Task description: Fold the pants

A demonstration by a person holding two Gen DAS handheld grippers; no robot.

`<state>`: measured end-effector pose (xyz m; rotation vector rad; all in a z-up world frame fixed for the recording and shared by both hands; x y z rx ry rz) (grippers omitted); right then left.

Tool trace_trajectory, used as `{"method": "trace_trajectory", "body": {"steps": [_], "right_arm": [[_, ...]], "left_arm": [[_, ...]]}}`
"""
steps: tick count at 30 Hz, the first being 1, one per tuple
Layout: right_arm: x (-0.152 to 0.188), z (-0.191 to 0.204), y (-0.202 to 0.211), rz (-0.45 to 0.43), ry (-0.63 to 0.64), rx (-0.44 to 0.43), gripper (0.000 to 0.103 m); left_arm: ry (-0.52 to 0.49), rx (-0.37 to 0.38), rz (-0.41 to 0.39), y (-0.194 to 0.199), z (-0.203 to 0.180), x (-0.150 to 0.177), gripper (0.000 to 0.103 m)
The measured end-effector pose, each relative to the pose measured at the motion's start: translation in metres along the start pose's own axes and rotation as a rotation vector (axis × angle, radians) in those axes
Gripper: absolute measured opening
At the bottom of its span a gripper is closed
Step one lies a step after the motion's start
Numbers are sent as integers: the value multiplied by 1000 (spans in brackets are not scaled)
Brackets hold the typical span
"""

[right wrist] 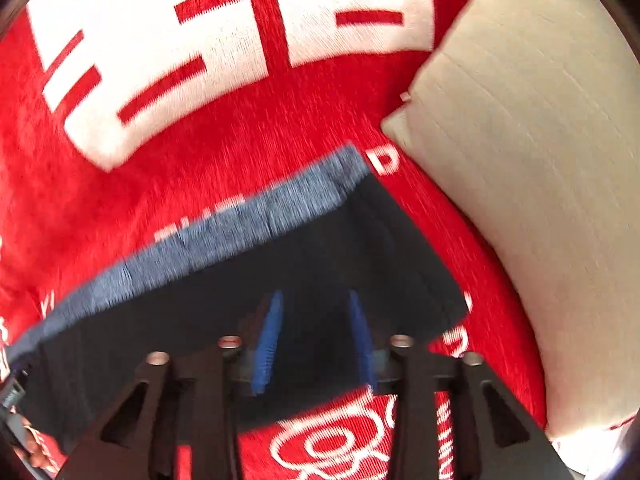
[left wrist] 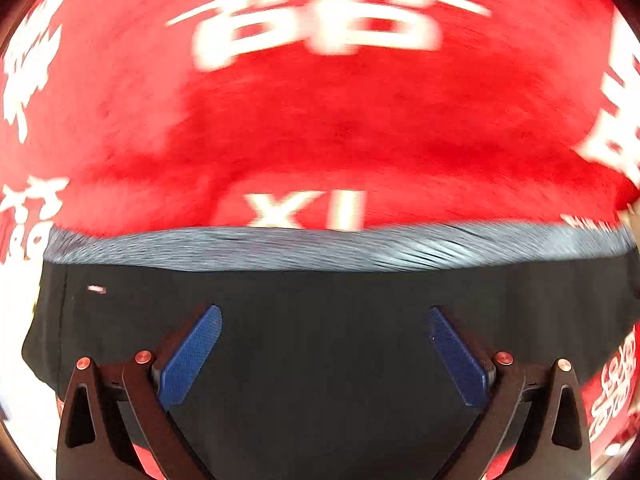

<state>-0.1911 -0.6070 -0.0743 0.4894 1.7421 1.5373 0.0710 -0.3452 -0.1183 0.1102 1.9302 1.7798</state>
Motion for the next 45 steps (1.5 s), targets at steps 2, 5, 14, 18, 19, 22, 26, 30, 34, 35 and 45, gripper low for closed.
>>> {"method": "trace_trajectory", "body": {"steps": [2, 5, 14, 18, 19, 22, 26, 30, 34, 35, 45], "right_arm": [[15, -1, -20, 39, -16, 0, 55], [14, 15, -23, -42, 67, 49, 69], [19, -11, 2, -2, -70, -169, 78], [55, -21, 14, 38, -210, -296, 78], [66, -19, 14, 47, -240, -326, 78], [80, -28, 9, 50, -322, -400, 78], [86, -41, 3, 11, -441, -481, 78], [90, -53, 6, -2, -511, -539, 78], [88, -46, 5, 9, -493, -564, 78], [88, -44, 5, 13, -483, -571, 78], [28, -6, 8, -18, -267, -512, 49]], "left_arm": [[-52, -6, 39, -11, -29, 12, 103], [-33, -42, -4, -23, -46, 35, 103], [-98, -116, 6, -6, -62, 32, 103], [-114, -54, 25, 16, -85, 27, 103], [-132, -36, 13, 25, -97, 28, 103], [-178, -6, -22, 44, -130, 32, 103], [-176, 47, -12, 52, -161, 41, 103], [-165, 30, 32, 37, -183, 42, 103], [-139, 28, 101, 15, -180, 51, 103], [-122, 40, 104, 16, -179, 52, 103], [-135, 40, 85, 12, -179, 52, 103]]}}
Point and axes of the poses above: each gripper's, at about its wrist camera, not at the fingertips, and y roughly against the way its jaws point, z to its left, x to its underside, the point moved 3 cm from there along -y, roughly the way its jaws point, and after that the axes turned 6 degrees about y, right-handed, at the moved point
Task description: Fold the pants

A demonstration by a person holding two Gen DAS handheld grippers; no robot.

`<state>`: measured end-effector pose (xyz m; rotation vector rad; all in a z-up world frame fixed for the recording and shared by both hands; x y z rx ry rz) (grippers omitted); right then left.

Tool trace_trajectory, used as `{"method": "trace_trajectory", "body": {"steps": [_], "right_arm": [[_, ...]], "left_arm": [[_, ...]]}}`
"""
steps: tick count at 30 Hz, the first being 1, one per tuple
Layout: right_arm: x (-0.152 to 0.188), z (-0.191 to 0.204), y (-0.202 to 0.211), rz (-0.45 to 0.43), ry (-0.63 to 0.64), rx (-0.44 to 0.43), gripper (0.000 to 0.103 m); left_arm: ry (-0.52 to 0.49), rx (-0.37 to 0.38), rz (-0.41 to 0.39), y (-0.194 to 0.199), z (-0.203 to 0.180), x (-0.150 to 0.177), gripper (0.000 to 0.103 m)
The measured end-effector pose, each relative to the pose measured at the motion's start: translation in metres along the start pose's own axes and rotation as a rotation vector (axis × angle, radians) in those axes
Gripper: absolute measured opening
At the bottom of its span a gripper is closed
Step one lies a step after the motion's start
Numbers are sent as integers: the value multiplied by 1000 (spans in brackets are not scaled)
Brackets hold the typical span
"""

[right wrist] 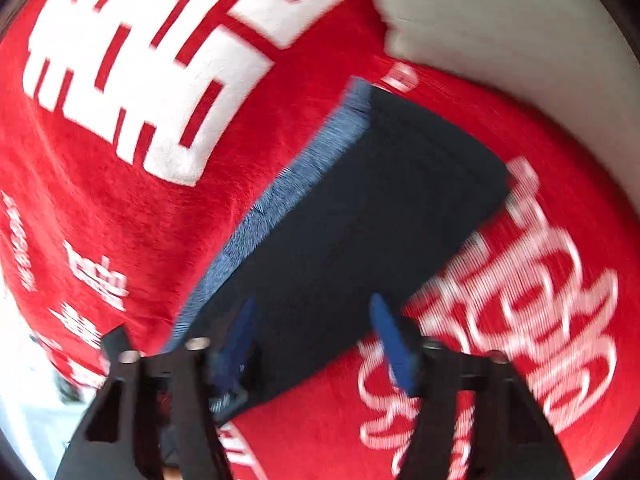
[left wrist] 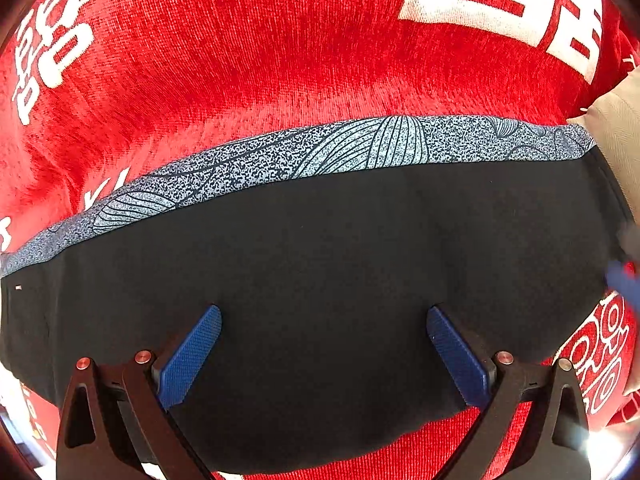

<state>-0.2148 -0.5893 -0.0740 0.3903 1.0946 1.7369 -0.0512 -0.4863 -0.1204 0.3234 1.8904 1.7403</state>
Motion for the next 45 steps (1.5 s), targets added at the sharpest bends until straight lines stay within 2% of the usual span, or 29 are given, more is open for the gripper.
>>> {"method": "trace_trajectory", "body": {"steps": [2, 6, 10, 13, 16, 17, 18, 19, 23, 26, 33, 43, 45], "right_arm": [[-17, 12, -19, 17, 75, 75, 41], [-42, 20, -50, 27, 170, 203, 37], [-65, 22, -55, -16, 228, 310, 37], [-83, 11, -54, -47, 215, 376, 37], [-85, 6, -36, -71, 149, 326, 42], [-82, 5, -30, -77, 134, 302, 47], [-76, 3, -21, -83, 108, 251, 49], [-67, -1, -11, -86, 72, 194, 53], [-25, -21, 9, -48, -72, 17, 54], [7, -37, 15, -27, -180, -68, 54], [38, -69, 13, -73, -327, -137, 54], [-3, -74, -2, -222, -367, -211, 55], [-9, -70, -7, -192, -362, -223, 46]], "left_arm": [[4, -1, -2, -5, 5, 1, 103], [10, -2, -1, -12, 12, 4, 103], [9, -3, -6, -11, 11, 7, 103], [12, -5, -4, -14, 12, 5, 103], [12, -7, -2, -12, 11, 6, 103], [11, -6, -4, -12, 11, 7, 103], [10, -5, -6, -11, 11, 6, 103], [9, -4, -9, -11, 11, 6, 103], [6, -6, -18, -10, 11, 8, 103], [6, -7, -19, -10, 11, 9, 103], [6, -9, -17, -11, 10, 9, 103], [8, -4, -25, -11, 13, 9, 103], [14, 3, -15, -11, 15, 8, 103]]}}
Point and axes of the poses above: each gripper's, at about its wrist camera, not at the fingertips, and y roughly against the way its jaws point, z to its left, x to its underside, the point moved 3 cm from there along -y, roughly the way its jaws point, and after that the axes turned 6 degrees about y, right-handed, at the moved point
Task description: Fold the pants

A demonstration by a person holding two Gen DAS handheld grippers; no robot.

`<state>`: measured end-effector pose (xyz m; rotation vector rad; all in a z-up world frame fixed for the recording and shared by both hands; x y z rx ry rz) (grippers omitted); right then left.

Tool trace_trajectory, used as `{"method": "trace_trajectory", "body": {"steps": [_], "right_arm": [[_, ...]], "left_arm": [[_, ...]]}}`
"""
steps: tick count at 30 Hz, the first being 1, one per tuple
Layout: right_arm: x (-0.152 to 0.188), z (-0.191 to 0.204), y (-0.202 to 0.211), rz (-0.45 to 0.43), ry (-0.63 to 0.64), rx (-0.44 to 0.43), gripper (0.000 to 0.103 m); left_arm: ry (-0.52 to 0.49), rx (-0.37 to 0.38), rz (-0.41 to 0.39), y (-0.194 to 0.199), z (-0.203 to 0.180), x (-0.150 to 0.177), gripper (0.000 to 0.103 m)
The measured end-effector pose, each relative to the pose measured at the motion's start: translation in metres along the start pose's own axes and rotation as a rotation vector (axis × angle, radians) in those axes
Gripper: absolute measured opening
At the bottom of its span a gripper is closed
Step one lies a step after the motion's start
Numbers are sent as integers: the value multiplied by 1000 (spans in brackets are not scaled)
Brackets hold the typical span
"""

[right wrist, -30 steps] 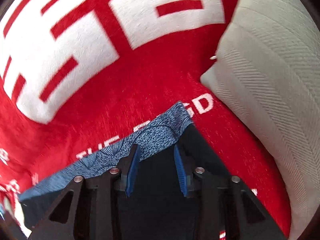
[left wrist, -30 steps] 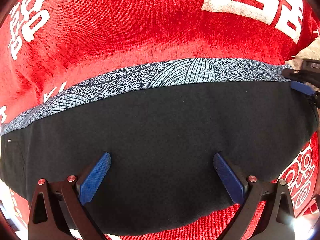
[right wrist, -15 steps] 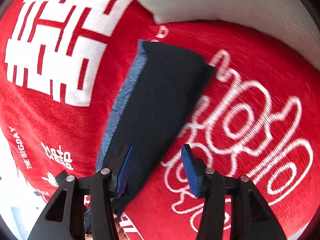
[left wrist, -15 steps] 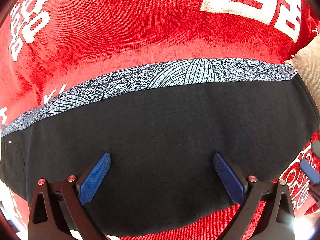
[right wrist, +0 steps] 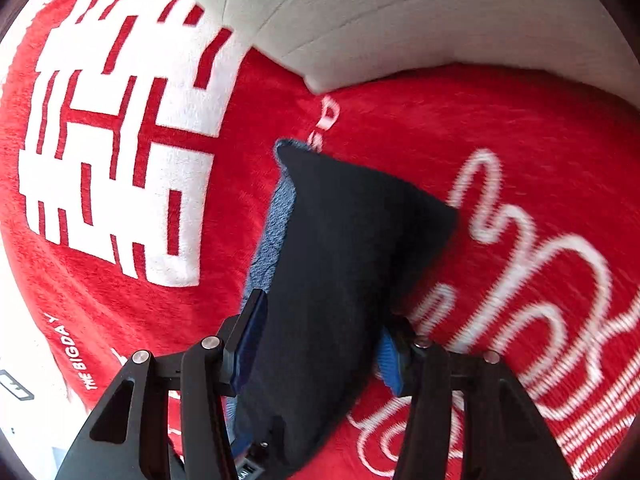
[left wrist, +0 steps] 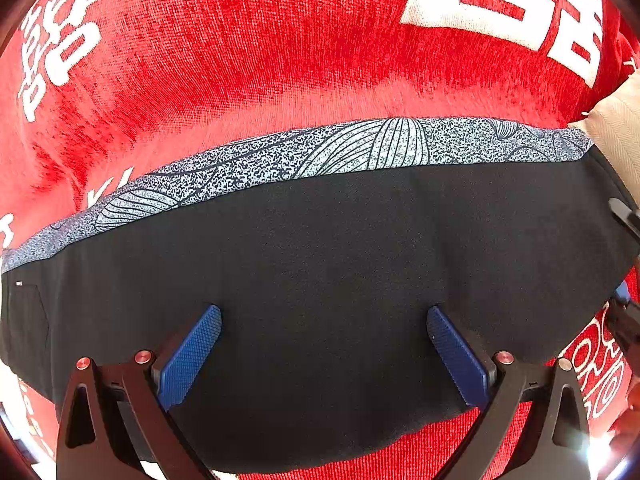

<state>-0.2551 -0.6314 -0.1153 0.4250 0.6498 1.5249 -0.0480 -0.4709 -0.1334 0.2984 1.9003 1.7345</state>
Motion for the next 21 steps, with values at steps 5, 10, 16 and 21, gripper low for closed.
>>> {"method": "trace_trajectory", "body": {"steps": [5, 10, 16, 21], "right_arm": [[-6, 14, -2, 95, 61, 90, 14], [-4, 57, 9, 84, 248, 109, 14], [10, 95, 13, 92, 414, 128, 14], [32, 136, 12, 94, 617, 178, 14]], "left_arm": [[56, 53, -6, 23, 7, -7, 72], [57, 137, 10, 27, -1, 3, 64], [-51, 94, -152, 18, -21, 28, 65], [-66, 128, -176, 19, -11, 30, 65]]}}
Point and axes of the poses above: each gripper's, at about its wrist camera, not at the fingertips, and y roughly against the way its jaws point, z to its left, x to its underside, the point moved 3 cm from there along -y, roughly the way its jaws point, and after that the axes turned 6 degrees about y, right-handed, at the moved point
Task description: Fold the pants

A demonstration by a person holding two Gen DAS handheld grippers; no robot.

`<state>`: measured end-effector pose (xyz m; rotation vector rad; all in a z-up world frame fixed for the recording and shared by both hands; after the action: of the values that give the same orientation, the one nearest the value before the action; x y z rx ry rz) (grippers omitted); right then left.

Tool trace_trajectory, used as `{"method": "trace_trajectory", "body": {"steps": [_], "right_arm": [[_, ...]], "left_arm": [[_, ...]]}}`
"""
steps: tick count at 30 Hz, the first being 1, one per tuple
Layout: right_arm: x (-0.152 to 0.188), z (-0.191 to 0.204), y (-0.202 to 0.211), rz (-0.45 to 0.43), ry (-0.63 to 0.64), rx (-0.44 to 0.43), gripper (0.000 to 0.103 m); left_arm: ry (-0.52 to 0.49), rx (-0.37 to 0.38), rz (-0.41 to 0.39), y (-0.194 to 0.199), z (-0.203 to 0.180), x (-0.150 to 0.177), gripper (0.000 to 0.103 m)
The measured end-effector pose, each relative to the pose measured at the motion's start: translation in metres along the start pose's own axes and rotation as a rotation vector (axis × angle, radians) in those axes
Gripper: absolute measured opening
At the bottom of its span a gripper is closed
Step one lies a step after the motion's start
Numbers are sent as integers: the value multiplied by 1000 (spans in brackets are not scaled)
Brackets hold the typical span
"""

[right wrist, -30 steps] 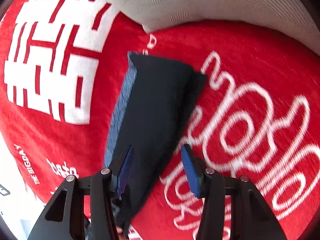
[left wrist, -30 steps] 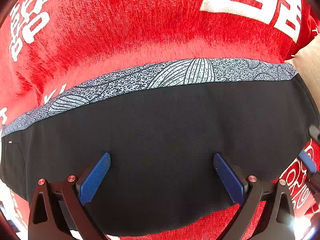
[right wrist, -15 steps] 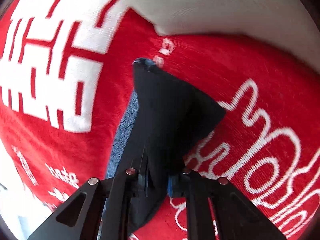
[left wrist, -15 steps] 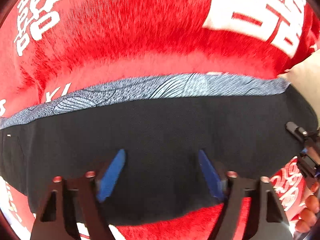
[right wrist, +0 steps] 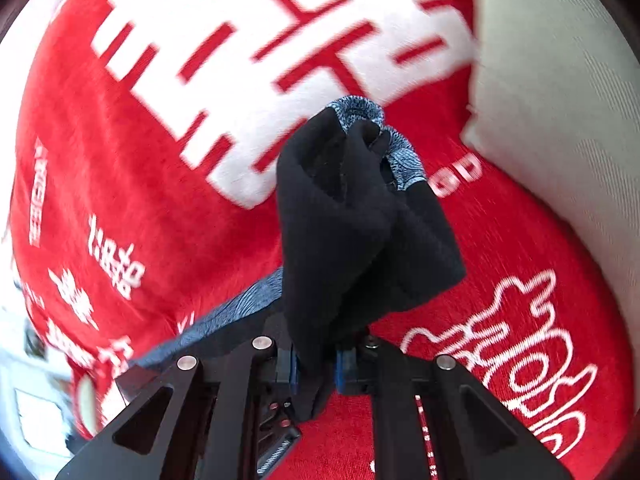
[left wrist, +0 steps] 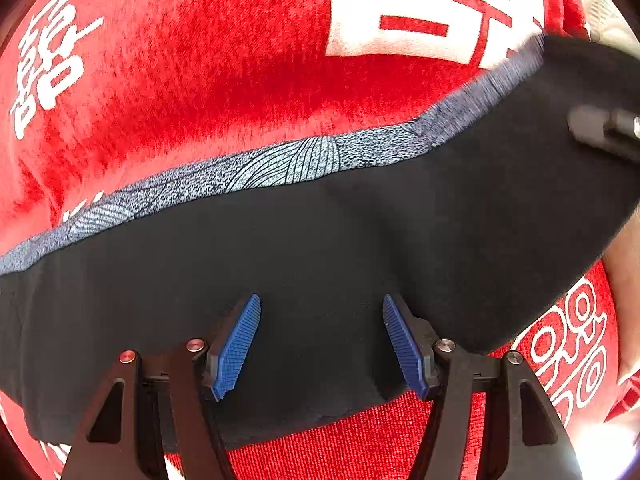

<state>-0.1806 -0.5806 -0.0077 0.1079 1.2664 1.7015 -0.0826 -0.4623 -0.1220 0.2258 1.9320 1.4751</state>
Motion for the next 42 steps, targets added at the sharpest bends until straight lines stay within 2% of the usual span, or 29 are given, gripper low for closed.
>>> {"method": "trace_trajectory", "body": {"steps": [2, 5, 6, 8, 12, 15, 18, 21, 22, 23, 25, 27, 28, 30, 32, 38, 42], "right_arm": [[-1, 25, 1, 6, 108, 28, 14], [1, 63, 3, 11, 252, 62, 13], [2, 73, 4, 14, 291, 74, 13], [8, 94, 5, 21, 376, 99, 13], [30, 148, -11, 43, 561, 160, 13], [63, 192, -43, 81, 722, 223, 14], [108, 228, -85, 136, 881, 287, 14], [154, 246, -126, 195, 996, 356, 15], [170, 249, -138, 207, 1045, 398, 17], [180, 252, -145, 204, 1084, 434, 21], [196, 254, -153, 194, 1152, 498, 25], [206, 258, -145, 167, 1204, 507, 37], [208, 259, -140, 174, 1209, 485, 45], [208, 257, -121, 189, 1187, 426, 50], [199, 251, -101, 198, 1118, 380, 60], [143, 195, -63, 246, 684, 304, 62], [139, 170, -58, 272, 570, 285, 62]], "left_arm": [[2, 20, 3, 3, 4, 1, 65], [57, 74, 83, 13, 23, -4, 64], [105, 96, 95, 22, 39, -6, 64], [168, 93, 74, 44, 72, -10, 64], [232, 39, 39, 82, 159, -12, 64], [278, -21, 68, 84, 225, -5, 64], [327, -76, 101, 84, 270, 14, 64], [380, -108, 125, 81, 303, 28, 64], [387, -115, 128, 80, 309, 31, 70], [397, -122, 129, 80, 318, 34, 80], [424, -120, 121, 83, 333, 39, 81], [422, -117, 124, 89, 334, 42, 81], [420, -116, 124, 82, 328, 32, 81], [418, -83, 129, 86, 329, 29, 81], [399, -29, 136, 89, 322, 20, 81], [245, 189, 153, 99, 259, -3, 81], [167, 234, 190, 85, 227, -15, 81]]}}
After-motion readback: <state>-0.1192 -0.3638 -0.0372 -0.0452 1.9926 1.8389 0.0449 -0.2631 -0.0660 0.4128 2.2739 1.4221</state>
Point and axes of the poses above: each gripper's, at about its wrist camera, not at the fingertips, and y roughly against the way its jaws point, z to its left, x to its underside, the point moved 3 cm from there along -y, roughly the way its jaws point, and after that the axes turned 6 degrees about y, right-handed, at the moved point
